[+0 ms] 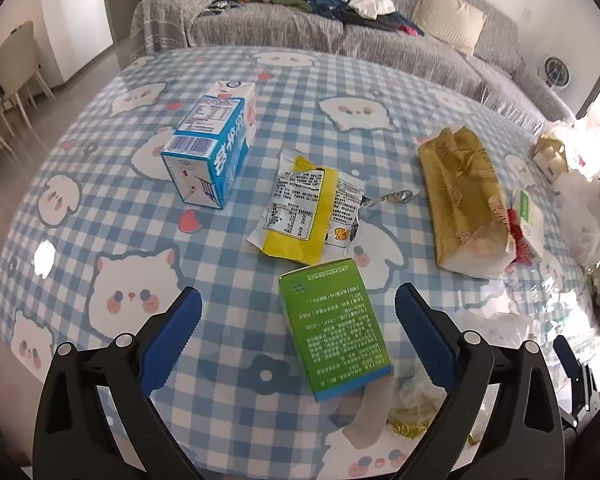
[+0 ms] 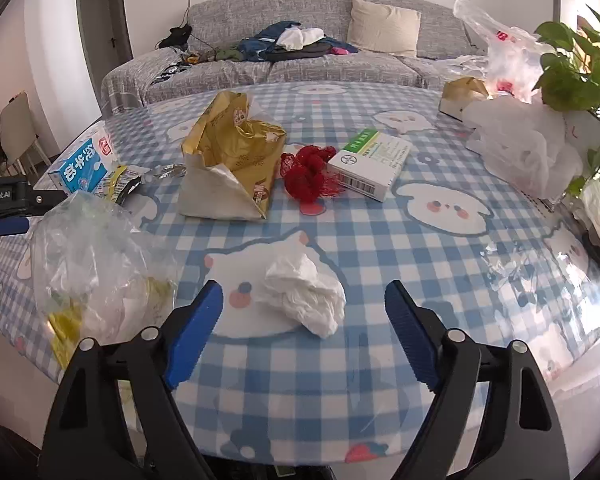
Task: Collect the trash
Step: 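Grasp the crumpled tissue with the right tool while the left tool grasps the green medicine box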
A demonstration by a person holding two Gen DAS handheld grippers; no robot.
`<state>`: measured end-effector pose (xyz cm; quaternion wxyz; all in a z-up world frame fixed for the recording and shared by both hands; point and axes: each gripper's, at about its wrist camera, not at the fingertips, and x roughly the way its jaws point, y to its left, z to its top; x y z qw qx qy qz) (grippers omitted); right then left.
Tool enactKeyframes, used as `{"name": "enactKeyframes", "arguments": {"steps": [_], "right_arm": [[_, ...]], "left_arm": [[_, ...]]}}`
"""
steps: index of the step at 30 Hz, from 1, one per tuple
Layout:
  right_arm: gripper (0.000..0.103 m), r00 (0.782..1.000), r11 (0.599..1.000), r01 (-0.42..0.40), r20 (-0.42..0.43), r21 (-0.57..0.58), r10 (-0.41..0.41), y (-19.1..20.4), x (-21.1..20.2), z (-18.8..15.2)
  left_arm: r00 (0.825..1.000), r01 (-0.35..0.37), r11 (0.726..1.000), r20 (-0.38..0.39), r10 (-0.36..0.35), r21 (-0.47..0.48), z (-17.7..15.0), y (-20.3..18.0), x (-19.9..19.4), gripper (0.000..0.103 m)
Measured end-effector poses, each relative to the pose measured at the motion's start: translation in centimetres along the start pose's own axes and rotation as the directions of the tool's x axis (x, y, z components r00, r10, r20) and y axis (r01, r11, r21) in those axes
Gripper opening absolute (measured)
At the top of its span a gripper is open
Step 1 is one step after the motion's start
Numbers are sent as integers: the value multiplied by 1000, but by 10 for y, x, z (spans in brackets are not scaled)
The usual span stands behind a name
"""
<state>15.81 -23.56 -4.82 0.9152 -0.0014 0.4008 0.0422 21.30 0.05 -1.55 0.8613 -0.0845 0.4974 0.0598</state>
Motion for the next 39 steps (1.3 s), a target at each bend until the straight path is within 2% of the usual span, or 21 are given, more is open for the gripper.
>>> {"name": "enactKeyframes", "arguments": {"steps": [4, 10, 14, 18, 23, 39], "right_arm": [[72, 1000, 1000, -8, -11, 3, 8, -2, 8, 4], [58, 999, 1000, -28, -43, -1, 28, -4, 20, 7], [47, 998, 999, -39, -59, -4, 38, -4, 25, 7], [41, 997, 999, -41, -66, -3, 40, -4, 27, 8], [31, 996, 999, -46, -79, -4, 46, -4, 30, 8], [29, 998, 999, -41, -55, 32, 43, -7, 17, 6]], "left_arm": [[1000, -7, 1000, -27, 7, 6, 4, -3, 13, 90], [997, -13, 1000, -78, 14, 13, 5, -5, 31, 80], [995, -5, 1000, -103, 7, 16, 4, -7, 39, 69], [992, 7, 1000, -129, -4, 18, 1, -8, 45, 56], [994, 3, 1000, -114, 0, 26, 1, -9, 44, 47], [998, -10, 1000, -60, 12, 28, -9, 4, 15, 46]]}}
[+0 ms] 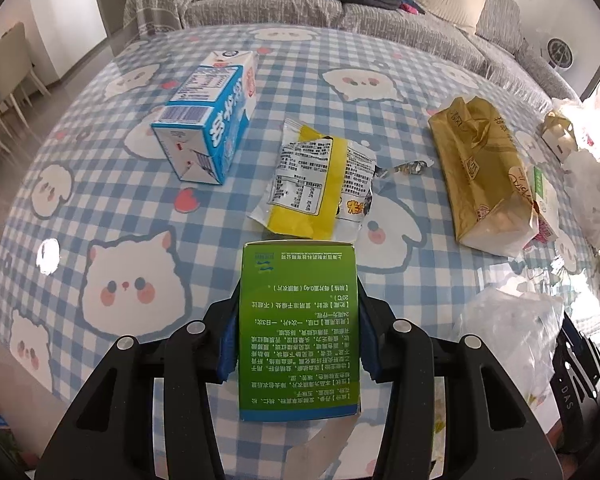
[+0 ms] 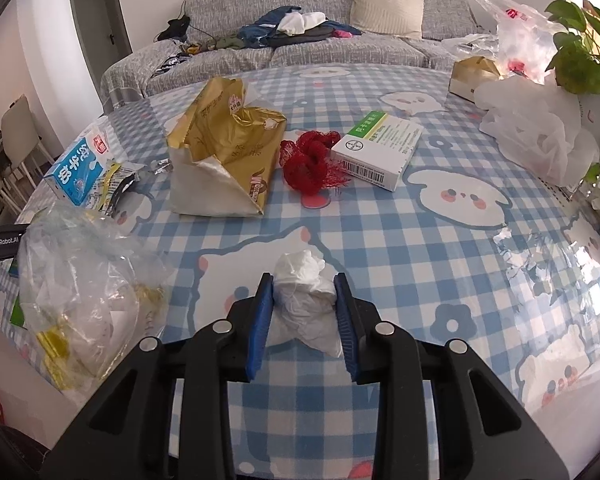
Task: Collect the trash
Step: 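Grasp the crumpled tissue with the right tool while the left tool grasps the green medicine box, then carry the tissue and green box down over the trash bin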
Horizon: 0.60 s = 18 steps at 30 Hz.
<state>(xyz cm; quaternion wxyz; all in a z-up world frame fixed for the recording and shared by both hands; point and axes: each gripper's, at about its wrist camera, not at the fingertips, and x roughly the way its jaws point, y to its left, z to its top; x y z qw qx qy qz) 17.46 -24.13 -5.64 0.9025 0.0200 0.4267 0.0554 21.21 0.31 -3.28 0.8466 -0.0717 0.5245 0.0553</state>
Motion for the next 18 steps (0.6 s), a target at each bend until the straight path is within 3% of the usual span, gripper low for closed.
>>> {"name": "enactKeyframes", "arguments": {"steps": [18], "right_arm": [[29, 998, 1000, -12, 58, 4, 12, 16, -45, -21]], "left_arm": [[999, 8, 999, 44, -10, 46, -52, 8, -46, 46]]}}
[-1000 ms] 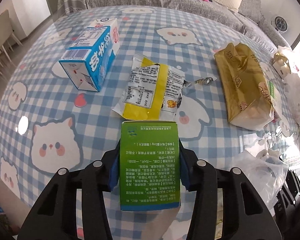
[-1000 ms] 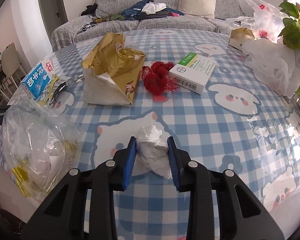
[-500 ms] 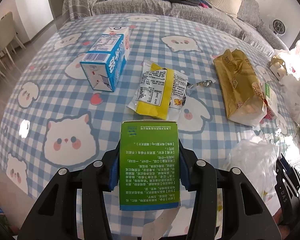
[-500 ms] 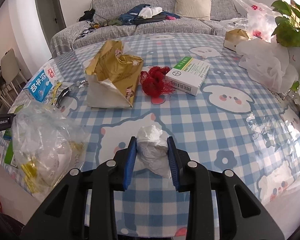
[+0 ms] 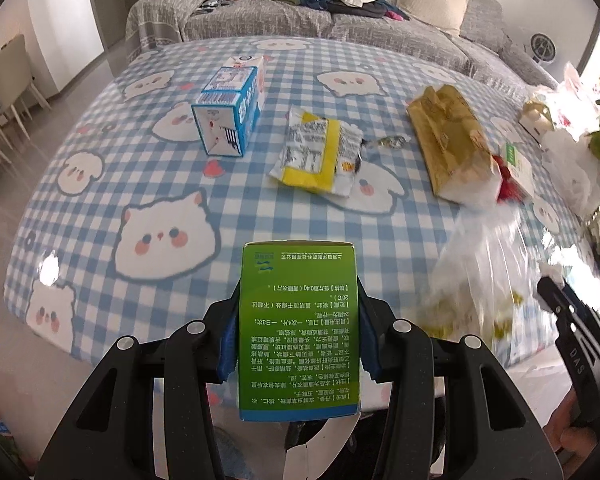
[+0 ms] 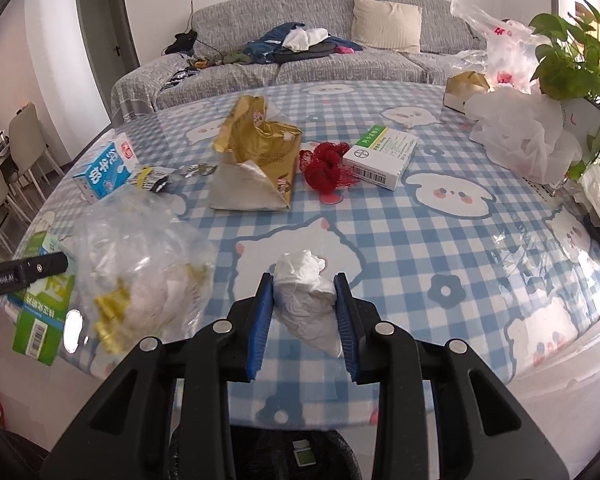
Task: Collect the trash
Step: 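Carry the tissue and green box down over the trash bin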
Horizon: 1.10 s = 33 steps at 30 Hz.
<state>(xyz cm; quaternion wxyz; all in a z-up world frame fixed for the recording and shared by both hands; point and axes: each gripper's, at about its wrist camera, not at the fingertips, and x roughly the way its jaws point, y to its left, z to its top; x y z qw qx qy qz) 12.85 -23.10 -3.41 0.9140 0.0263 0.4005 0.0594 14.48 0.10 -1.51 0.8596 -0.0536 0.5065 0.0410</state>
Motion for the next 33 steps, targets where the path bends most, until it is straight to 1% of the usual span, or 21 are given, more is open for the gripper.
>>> {"name": "enactKeyframes", "arguments": {"steps": [8, 15, 19, 22, 25, 31, 33], "right_arm": [[29, 1000, 1000, -15, 27, 11, 15, 9, -31, -20], [29, 999, 999, -31, 26, -12, 32, 25, -53, -57], [29, 999, 999, -43, 17, -8, 43, 30, -57, -77], [29, 999, 999, -36, -3, -26, 36, 34, -56, -93], [28, 999, 999, -35, -25, -13, 35, 33, -54, -108], [28, 998, 999, -38, -42, -17, 37, 40, -54, -131], [28, 998, 999, -39, -44, -18, 38, 42, -54, -138]], "left_arm": [[1000, 16, 1000, 1, -16, 8, -43, 1, -17, 46], [1000, 22, 1000, -1, -22, 18, -93, 9, -29, 46], [1000, 7, 1000, 2, -7, 14, -122, 19, -32, 46], [1000, 10, 1000, -15, -10, 2, -143, 27, -30, 46], [1000, 4, 1000, -22, -4, -8, -163, 32, -28, 46], [999, 2, 1000, -40, -2, -10, -190, 36, -17, 46], [999, 13, 1000, -44, -14, -17, -197, 37, -13, 46]]}}
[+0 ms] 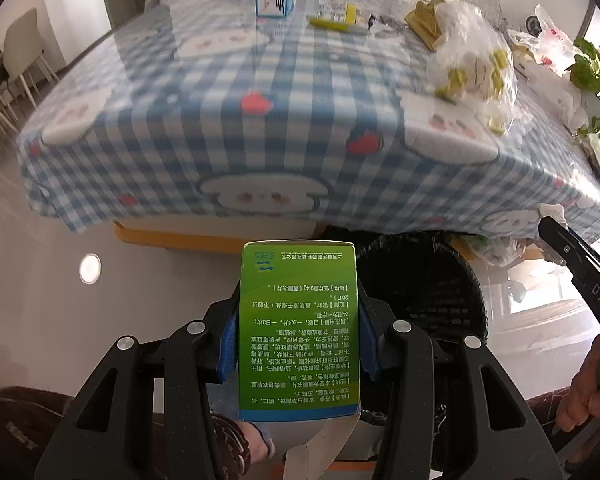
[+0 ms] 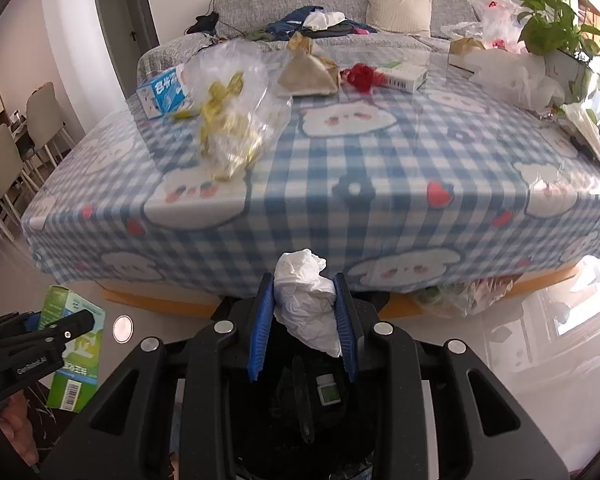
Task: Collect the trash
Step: 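Carry the tissue and green box down over the trash bin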
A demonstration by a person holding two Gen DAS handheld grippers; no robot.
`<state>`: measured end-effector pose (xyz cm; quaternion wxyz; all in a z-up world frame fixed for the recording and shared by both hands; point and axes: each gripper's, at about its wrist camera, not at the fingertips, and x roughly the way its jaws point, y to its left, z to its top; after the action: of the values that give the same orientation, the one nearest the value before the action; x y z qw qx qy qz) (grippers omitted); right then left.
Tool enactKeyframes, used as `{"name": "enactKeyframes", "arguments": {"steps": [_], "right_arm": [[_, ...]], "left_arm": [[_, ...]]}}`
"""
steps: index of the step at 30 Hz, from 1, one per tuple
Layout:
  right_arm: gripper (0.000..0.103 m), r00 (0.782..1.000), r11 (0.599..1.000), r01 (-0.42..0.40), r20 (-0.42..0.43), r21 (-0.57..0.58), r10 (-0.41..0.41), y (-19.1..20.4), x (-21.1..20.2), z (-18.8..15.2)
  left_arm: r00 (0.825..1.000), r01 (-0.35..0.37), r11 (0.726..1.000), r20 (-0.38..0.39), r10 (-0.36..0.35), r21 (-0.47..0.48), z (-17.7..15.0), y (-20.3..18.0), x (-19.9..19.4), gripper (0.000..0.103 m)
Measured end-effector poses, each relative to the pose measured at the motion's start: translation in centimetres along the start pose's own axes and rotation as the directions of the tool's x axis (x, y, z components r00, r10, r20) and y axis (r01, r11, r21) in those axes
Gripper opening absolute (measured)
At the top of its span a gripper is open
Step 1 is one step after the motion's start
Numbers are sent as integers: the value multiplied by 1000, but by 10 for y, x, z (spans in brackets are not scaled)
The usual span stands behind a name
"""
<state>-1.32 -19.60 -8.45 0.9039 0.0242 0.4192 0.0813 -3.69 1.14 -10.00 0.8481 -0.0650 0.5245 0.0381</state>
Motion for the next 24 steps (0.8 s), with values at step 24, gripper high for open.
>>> {"name": "enactKeyframes", "arguments": {"steps": [24], "right_arm": [[28, 993, 999, 31, -111, -21, -33, 10, 55, -68]], "left_arm": [[999, -33, 999, -11, 33, -11, -35, 15, 60, 46]]}}
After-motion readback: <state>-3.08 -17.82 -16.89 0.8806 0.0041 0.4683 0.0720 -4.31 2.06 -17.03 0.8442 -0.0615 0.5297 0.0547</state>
